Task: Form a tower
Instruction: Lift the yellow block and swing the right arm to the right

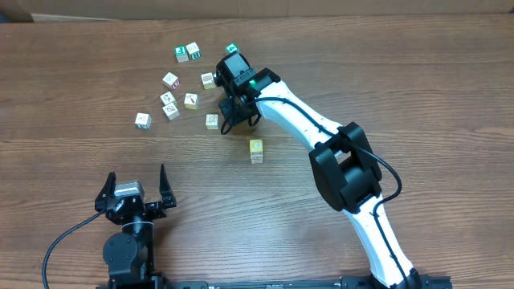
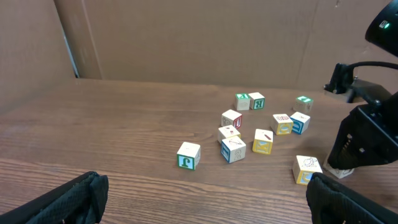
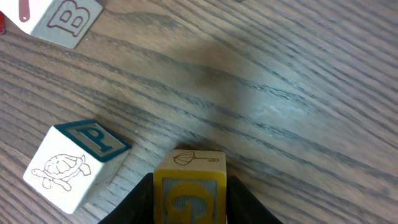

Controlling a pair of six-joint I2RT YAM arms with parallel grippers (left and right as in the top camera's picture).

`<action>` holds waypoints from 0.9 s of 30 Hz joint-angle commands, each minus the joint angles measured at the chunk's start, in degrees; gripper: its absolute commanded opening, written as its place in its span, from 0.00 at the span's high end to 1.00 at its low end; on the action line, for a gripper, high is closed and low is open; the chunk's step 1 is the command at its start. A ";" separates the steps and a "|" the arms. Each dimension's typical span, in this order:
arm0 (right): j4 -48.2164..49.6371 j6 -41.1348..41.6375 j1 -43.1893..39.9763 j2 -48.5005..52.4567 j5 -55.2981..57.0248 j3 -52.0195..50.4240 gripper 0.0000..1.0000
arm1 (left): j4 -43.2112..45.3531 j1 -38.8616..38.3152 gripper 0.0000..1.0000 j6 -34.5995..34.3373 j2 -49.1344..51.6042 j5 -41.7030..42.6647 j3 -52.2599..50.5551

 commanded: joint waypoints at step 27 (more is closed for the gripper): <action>-16.37 13.99 -6.75 -19.34 4.74 0.92 0.71 | 0.11 -0.11 0.01 1.29 -0.59 0.07 -0.20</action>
